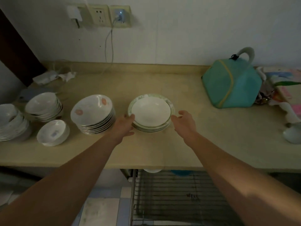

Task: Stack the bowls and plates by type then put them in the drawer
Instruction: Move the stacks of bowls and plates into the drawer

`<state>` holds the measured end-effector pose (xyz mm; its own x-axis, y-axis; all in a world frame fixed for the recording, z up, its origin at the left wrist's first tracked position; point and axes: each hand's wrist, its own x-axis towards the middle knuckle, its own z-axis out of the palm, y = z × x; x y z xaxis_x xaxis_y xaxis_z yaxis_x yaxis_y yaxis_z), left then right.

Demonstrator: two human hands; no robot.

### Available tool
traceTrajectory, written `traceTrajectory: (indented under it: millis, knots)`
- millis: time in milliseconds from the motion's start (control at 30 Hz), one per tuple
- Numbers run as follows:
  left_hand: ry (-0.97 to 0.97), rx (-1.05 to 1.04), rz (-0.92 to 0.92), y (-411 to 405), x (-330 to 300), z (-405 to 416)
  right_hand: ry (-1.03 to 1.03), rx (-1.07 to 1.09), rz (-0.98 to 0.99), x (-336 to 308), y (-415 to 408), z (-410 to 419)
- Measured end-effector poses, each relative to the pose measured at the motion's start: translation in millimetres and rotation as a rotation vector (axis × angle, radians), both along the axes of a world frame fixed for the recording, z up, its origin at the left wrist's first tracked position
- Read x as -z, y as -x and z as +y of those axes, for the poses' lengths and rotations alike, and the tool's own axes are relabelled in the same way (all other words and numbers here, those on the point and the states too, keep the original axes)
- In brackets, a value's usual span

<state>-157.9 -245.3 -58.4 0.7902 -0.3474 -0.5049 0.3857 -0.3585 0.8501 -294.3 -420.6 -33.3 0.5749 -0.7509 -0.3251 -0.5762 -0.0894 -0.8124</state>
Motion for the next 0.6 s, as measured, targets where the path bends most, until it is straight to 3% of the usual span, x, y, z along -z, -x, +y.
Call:
traceTrajectory:
  millis: [167,367,600]
  knots:
    - [0.006,-0.041,0.014,-18,14,-19,-0.054,0.06,0.018,16,-26,-7]
    - [-0.028,-0.091,-0.158,-45,26,-41,-0.047,0.072,-0.013,23,-55,-18]
    - [0.031,-0.187,-0.135,-45,38,-46,-0.183,0.091,-0.029,38,-47,-25]
